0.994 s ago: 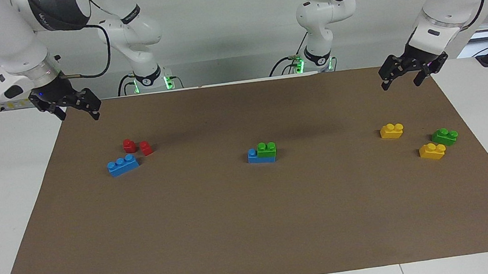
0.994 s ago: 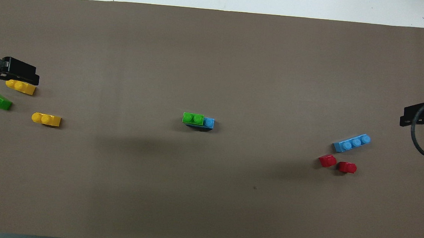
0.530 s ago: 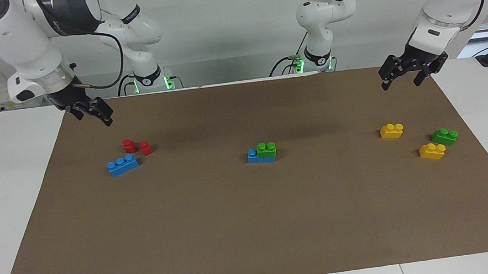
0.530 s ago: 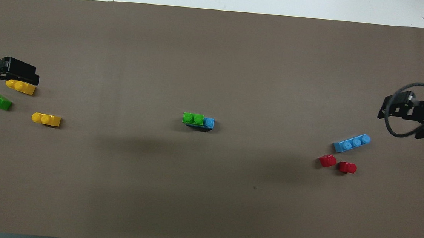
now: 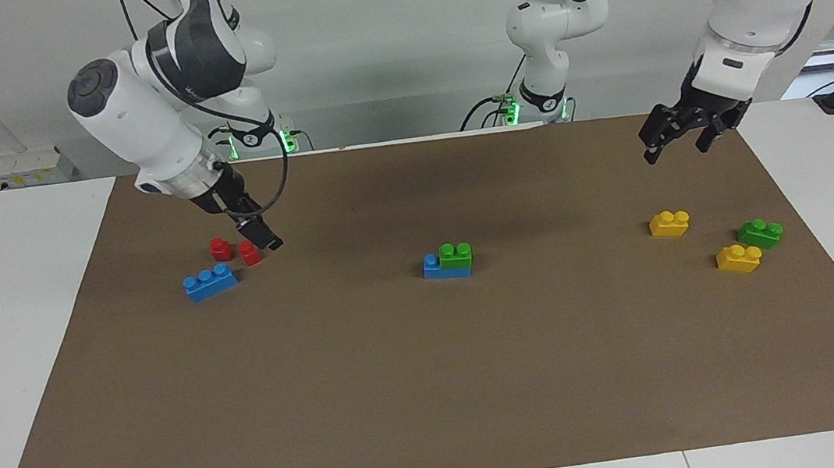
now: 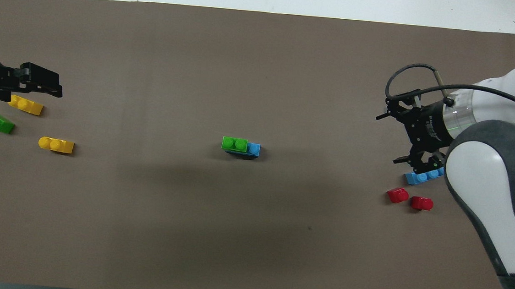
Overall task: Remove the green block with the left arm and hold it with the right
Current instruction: 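Move both grippers toward the joined green and blue bricks, then lower the left gripper onto green brick while the right gripper lowers onto blue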
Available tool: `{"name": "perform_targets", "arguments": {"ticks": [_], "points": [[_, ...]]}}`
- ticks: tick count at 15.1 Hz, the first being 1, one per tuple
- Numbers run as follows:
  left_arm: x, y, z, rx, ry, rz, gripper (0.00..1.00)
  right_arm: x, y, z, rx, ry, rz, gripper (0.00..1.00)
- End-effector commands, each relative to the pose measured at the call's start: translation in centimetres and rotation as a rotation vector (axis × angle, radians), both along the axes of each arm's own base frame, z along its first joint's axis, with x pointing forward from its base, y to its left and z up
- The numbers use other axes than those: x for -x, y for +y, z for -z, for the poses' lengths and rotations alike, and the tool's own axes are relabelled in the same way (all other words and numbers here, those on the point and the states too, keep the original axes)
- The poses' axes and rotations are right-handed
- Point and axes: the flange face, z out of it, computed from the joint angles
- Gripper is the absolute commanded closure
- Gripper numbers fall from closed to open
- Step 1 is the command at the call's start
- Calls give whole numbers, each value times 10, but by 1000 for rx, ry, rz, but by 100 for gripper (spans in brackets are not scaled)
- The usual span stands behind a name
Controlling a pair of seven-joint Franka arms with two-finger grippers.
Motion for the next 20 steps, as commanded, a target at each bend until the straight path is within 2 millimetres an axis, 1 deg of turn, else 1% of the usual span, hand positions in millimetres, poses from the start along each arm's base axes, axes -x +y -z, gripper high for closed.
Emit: {"name": "perform_targets", "arguments": {"ticks": [1, 2, 3, 5, 7, 8, 9, 11, 12, 13, 14, 15, 16, 17, 18, 19, 20], "points": [[21, -27, 11, -2, -14, -107, 0, -2, 21, 22, -68, 33, 112, 2], [23, -40, 15, 0, -7, -167, 0, -2, 29, 29, -91, 37, 133, 2], [26, -54, 19, 5, -4, -242, 0, -4, 32, 38, -111, 48, 154, 2], [33, -86, 34, 19, -6, -418, 0, -8, 46, 51, -142, 63, 187, 2], [41, -123, 50, 40, -6, -580, 0, -8, 68, 64, -163, 65, 225, 2], [43, -137, 58, 47, -4, -657, 0, -6, 76, 71, -172, 62, 249, 2], [44, -147, 62, 60, -6, -742, 0, -5, 83, 80, -182, 52, 268, 2], [45, -174, 80, 72, 9, -872, 0, -1, 106, 101, -204, 48, 285, 2], [46, -186, 89, 83, 12, -943, 0, 0, 119, 110, -205, 44, 282, 2], [43, -195, 98, 101, 12, -1023, 0, 0, 124, 119, -205, 47, 287, 2], [43, -203, 103, 117, 12, -1087, 0, 0, 130, 129, -209, 63, 290, 2], [44, -215, 116, 115, 25, -1134, 0, 2, 139, 138, -210, 69, 287, 2], [45, -227, 124, 124, 30, -1176, 0, 5, 153, 146, -208, 61, 281, 2], [42, -232, 135, 131, 37, -1237, 0, 6, 159, 153, -206, 55, 282, 2], [42, -242, 146, 126, 48, -1275, 0, 6, 161, 160, -210, 59, 295, 2], [42, -251, 154, 120, 54, -1299, 0, 8, 167, 165, -215, 59, 298, 2], [43, -257, 166, 107, 62, -1328, 0, 11, 177, 170, -213, 55, 291, 2]]}}
